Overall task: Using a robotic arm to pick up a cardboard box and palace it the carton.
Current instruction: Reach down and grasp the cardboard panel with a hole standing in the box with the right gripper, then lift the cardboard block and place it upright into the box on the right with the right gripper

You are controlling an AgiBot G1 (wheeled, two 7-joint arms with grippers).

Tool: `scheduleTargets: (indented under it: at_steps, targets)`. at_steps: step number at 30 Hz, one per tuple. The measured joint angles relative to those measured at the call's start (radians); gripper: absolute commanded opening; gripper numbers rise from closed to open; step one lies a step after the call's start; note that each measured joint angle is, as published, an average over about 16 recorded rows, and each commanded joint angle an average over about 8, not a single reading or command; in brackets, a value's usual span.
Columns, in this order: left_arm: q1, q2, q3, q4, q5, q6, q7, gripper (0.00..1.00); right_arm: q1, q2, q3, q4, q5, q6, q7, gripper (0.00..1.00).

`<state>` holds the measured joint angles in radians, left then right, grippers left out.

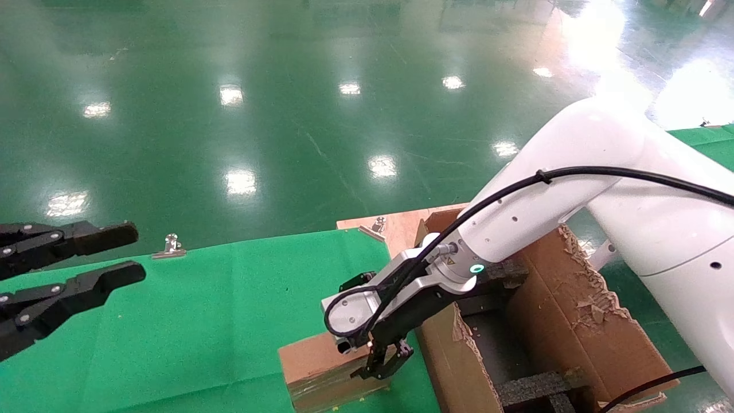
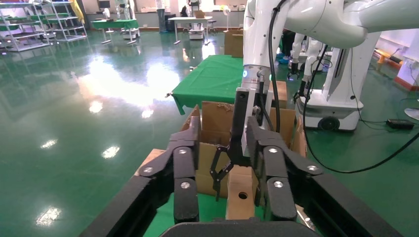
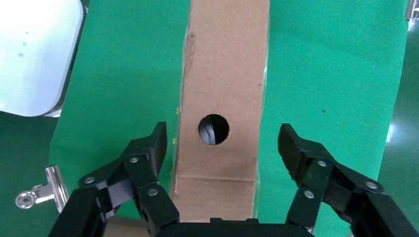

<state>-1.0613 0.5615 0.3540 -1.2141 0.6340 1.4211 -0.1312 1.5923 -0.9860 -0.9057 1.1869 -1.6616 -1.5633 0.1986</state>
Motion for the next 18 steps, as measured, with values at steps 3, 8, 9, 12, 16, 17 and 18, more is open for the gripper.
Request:
scheduleTargets:
  at_steps: [3, 8, 9, 12, 16, 17, 18]
  targets:
    - [0.000, 0.000, 0.000, 0.000, 0.000, 0.000, 0.000, 1.00, -0.001, 0.000, 0.001, 0.000, 0.001, 0.000, 0.000, 0.00]
    - [0.000, 0.000, 0.000, 0.000, 0.000, 0.000, 0.000, 1.00, -0.003, 0.001, 0.003, 0.000, 0.001, 0.000, 0.000, 0.00]
    - [0.000, 0.000, 0.000, 0.000, 0.000, 0.000, 0.000, 1.00, -0.003, 0.001, 0.003, 0.000, 0.001, 0.000, 0.000, 0.00]
    - [0.000, 0.000, 0.000, 0.000, 0.000, 0.000, 0.000, 1.00, -0.003, 0.001, 0.004, 0.000, 0.001, 0.000, 0.000, 0.00]
    - [0.000, 0.000, 0.000, 0.000, 0.000, 0.000, 0.000, 1.00, -0.003, 0.002, 0.005, 0.000, 0.002, 0.001, 0.000, 0.00]
    - [0.000, 0.000, 0.000, 0.000, 0.000, 0.000, 0.000, 1.00, -0.003, 0.003, 0.006, 0.000, 0.003, 0.002, 0.000, 0.00]
    - [0.000, 0.000, 0.000, 0.000, 0.000, 0.000, 0.000, 1.00, -0.001, 0.004, 0.006, -0.001, 0.004, 0.002, 0.000, 0.00]
